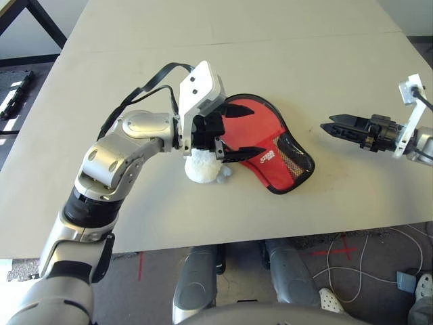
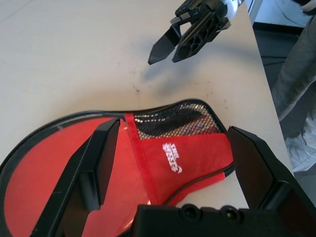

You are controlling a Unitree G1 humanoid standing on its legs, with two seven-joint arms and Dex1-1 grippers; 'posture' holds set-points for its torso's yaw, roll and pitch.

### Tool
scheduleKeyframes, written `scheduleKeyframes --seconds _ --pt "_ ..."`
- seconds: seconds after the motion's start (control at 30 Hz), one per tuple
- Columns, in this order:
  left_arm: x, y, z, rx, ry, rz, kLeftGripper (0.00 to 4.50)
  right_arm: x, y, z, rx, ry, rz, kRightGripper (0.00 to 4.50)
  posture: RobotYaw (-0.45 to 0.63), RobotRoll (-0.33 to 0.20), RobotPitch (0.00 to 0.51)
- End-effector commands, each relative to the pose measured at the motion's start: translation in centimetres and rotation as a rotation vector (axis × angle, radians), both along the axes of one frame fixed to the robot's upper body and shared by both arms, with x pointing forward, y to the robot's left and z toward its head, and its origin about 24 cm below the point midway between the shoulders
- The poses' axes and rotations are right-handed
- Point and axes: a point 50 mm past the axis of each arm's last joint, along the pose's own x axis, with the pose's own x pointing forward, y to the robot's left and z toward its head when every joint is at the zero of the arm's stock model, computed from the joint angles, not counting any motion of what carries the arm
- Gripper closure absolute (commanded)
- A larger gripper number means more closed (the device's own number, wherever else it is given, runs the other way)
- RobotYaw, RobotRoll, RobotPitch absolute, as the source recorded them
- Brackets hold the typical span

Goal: Store the ping-pong paddle in its case and zip it.

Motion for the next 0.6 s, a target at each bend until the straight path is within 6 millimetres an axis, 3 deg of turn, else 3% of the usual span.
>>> scheduleKeyframes --seconds 0.03,0.47,0.6 --pt "-0.6 0.9 0.0 0.039 0.001 0.010 0.00 -0.2 0.9 -1.0 -0.024 0.084 0.032 0.05 0.04 0.000 0.263" --pt "-1.2 1.7 0.4 0.072 -0.011 0.033 0.00 0.5 3.4 -3.2 -0.080 0.187 0.043 0.05 0.06 0.000 0.269" --pt "-1.4 2.1 0.5 0.079 -0.008 0.043 0.00 0.6 3.7 -3.6 -0.093 0.218 0.030 0.90 0.07 0.000 0.269"
